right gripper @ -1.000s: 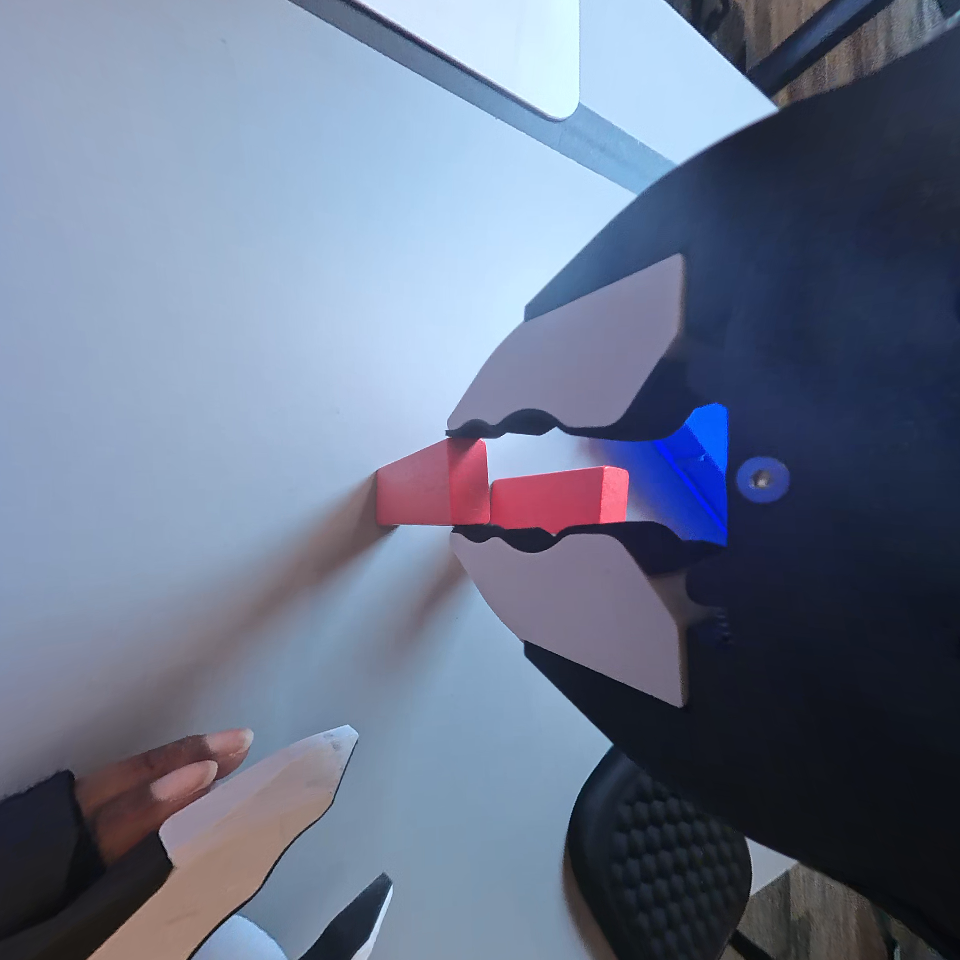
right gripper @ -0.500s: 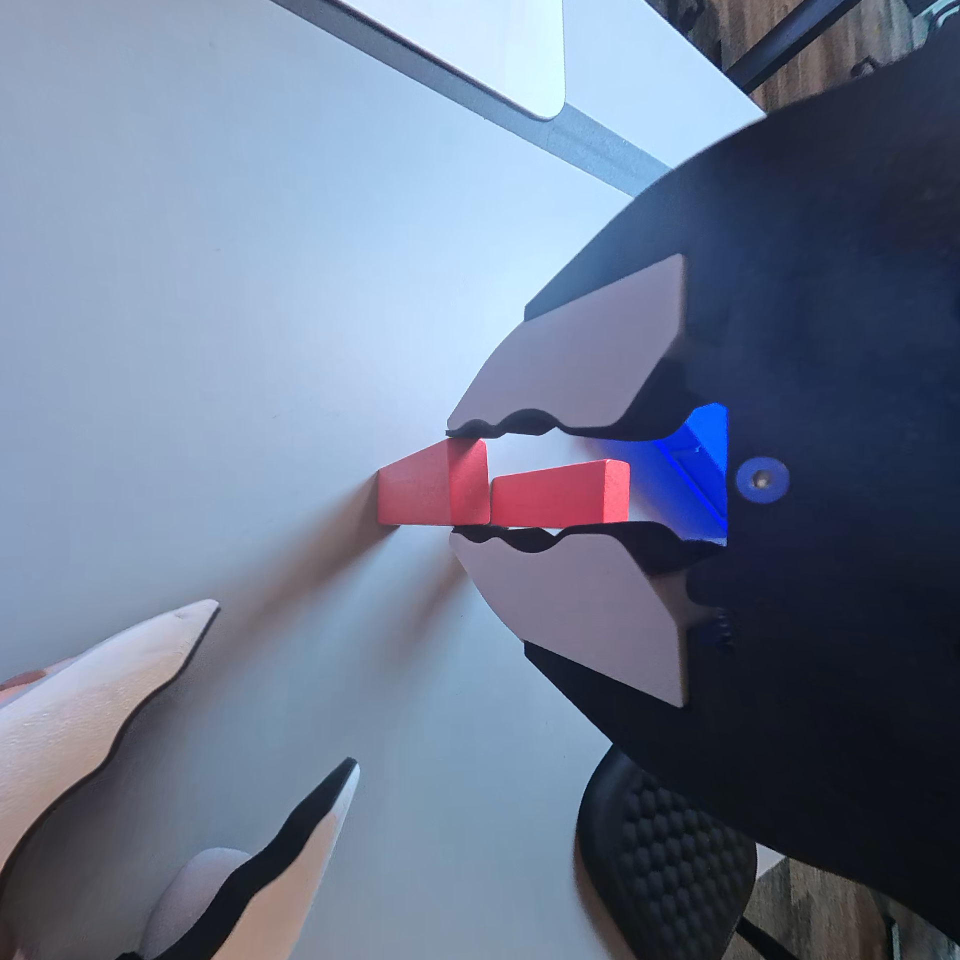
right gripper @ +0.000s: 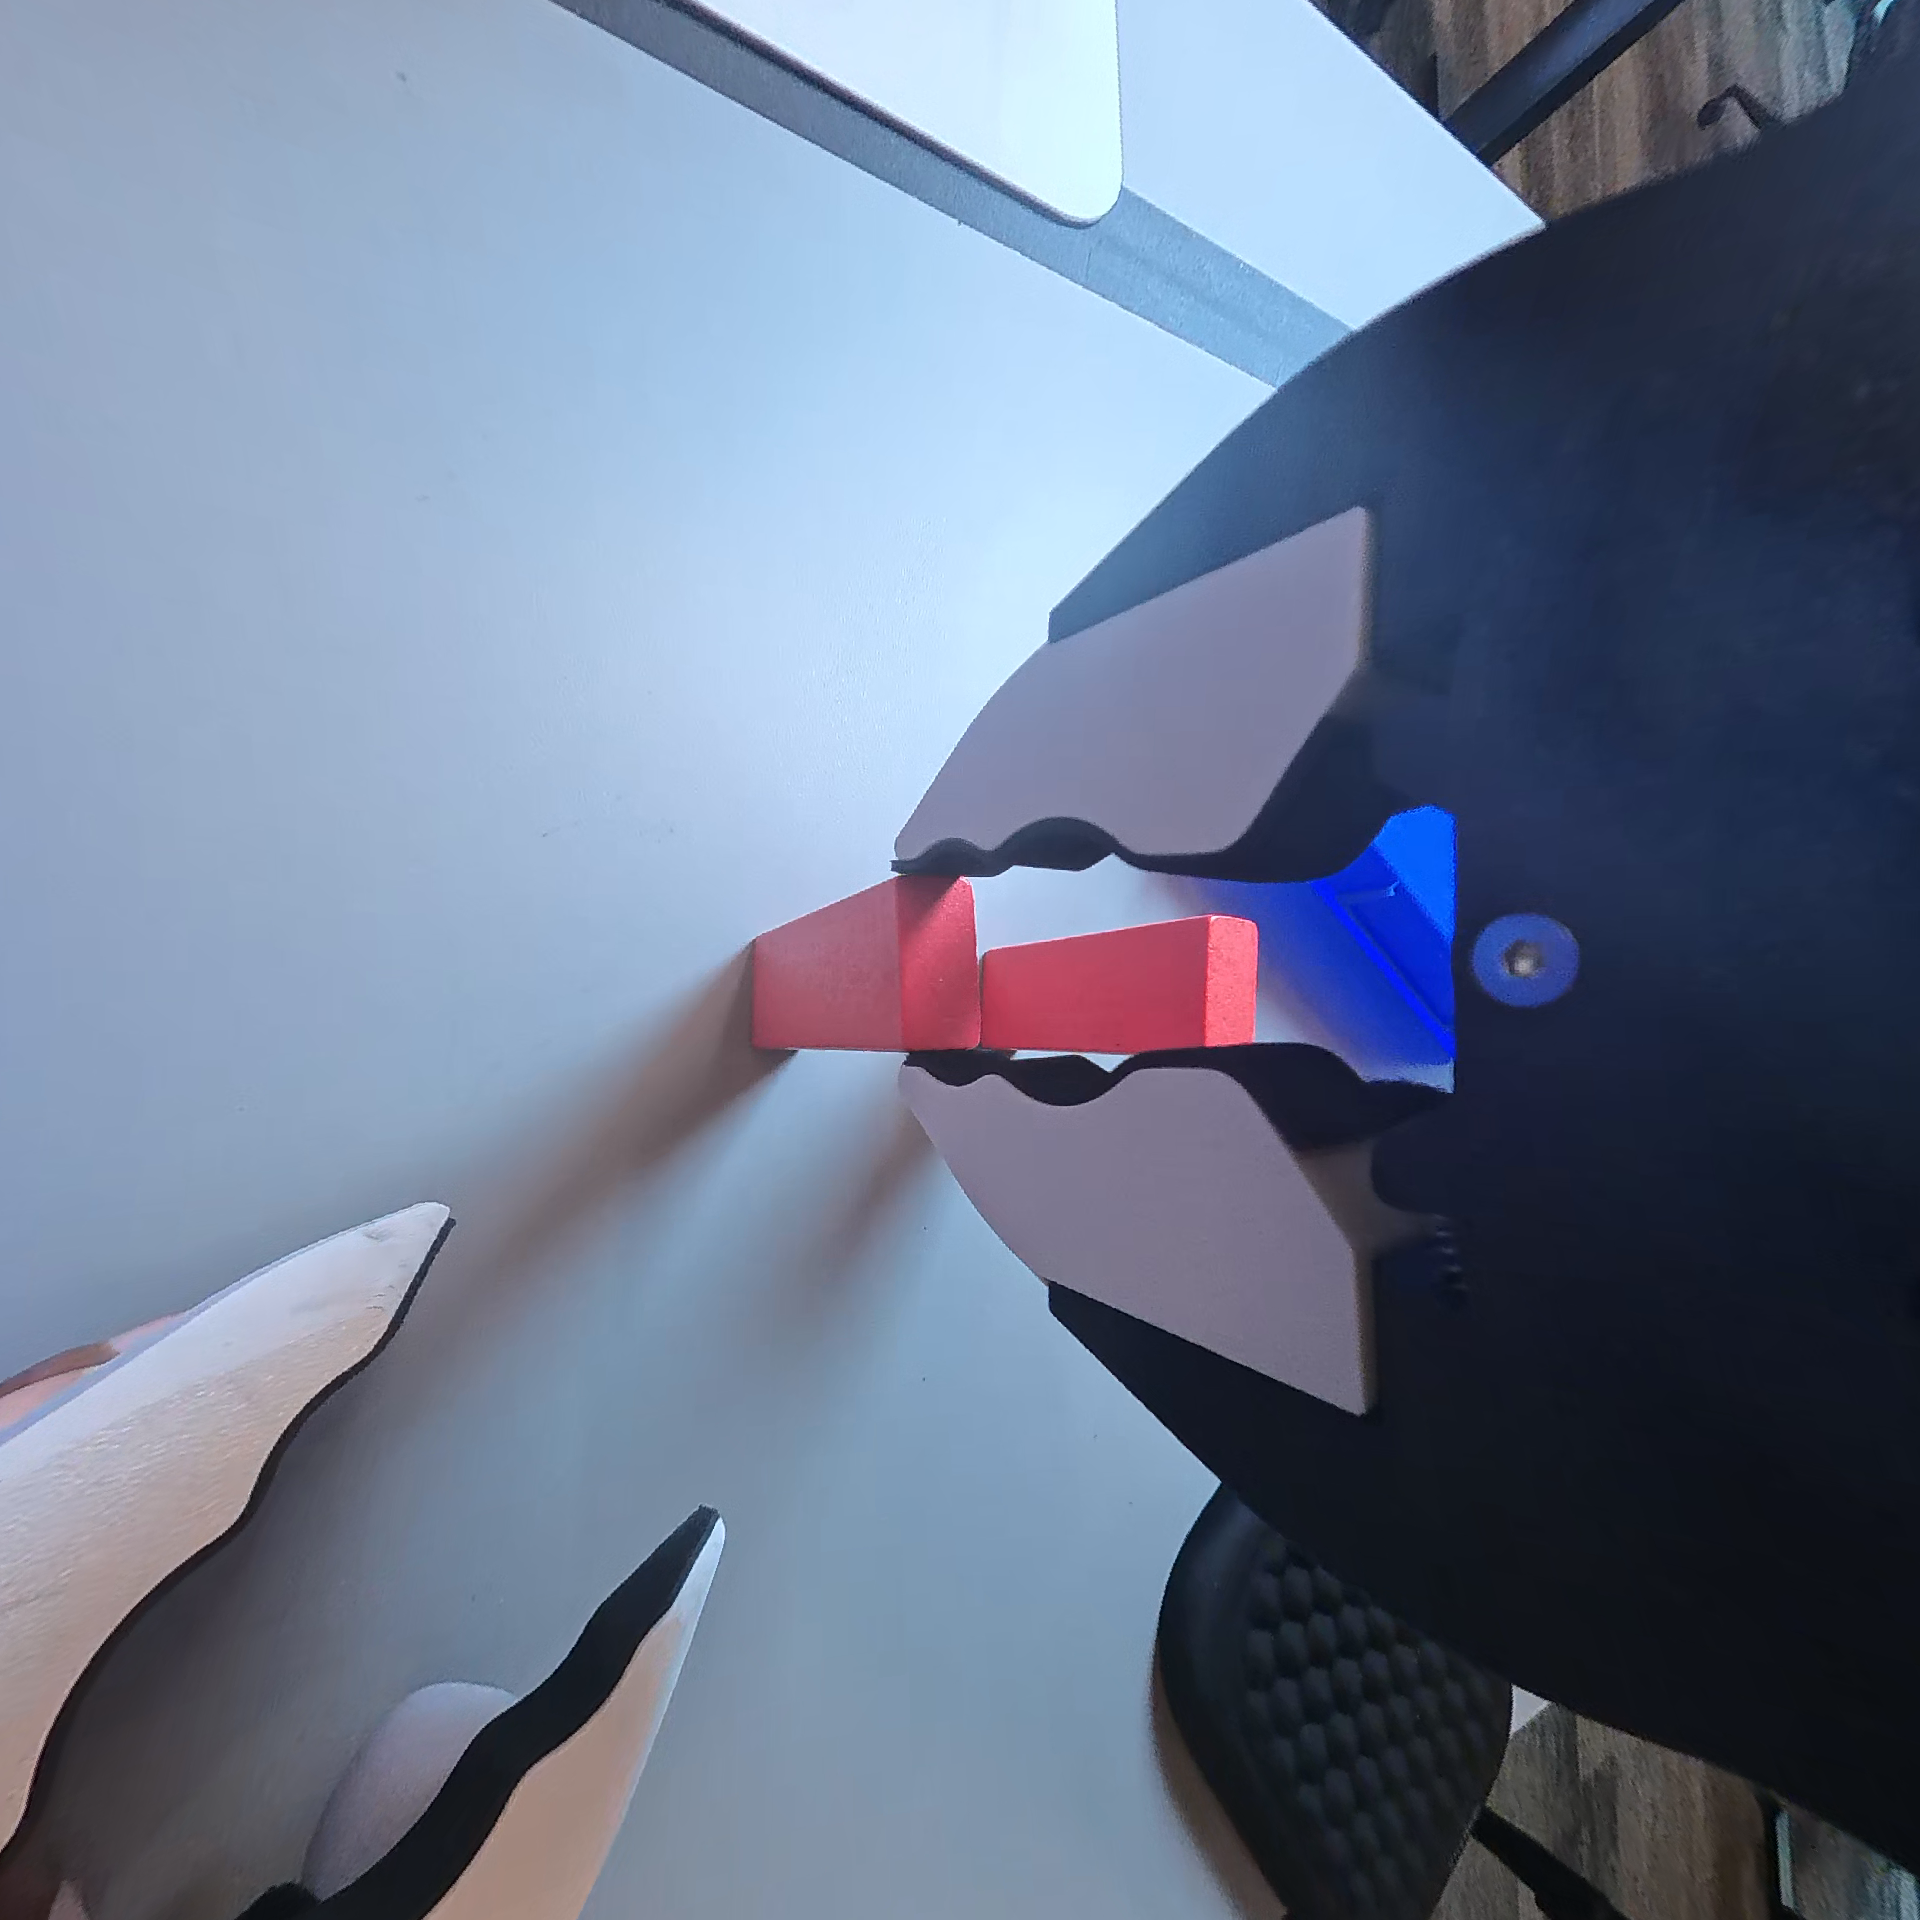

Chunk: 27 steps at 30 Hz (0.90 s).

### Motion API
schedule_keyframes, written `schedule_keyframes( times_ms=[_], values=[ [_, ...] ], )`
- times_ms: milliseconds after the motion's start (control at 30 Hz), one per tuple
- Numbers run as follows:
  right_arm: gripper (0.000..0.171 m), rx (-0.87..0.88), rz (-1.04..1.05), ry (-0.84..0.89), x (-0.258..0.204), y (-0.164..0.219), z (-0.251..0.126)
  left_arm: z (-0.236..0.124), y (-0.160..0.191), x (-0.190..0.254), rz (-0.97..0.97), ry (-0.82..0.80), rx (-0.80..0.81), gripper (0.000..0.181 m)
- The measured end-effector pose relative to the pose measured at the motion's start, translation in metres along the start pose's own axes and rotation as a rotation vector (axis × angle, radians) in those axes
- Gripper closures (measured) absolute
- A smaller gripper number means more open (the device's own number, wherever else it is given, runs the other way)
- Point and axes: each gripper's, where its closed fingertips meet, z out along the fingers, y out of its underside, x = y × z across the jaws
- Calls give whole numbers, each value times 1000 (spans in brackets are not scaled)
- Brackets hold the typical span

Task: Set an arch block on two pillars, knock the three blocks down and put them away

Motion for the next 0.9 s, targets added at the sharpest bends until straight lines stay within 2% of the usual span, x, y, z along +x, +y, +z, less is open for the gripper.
schedule_keyframes(
  times_ms=[900],
  values=[
    [136,12,-6,-3,-1,1,2,2,2,5,24,22,-12,107]
  ],
)
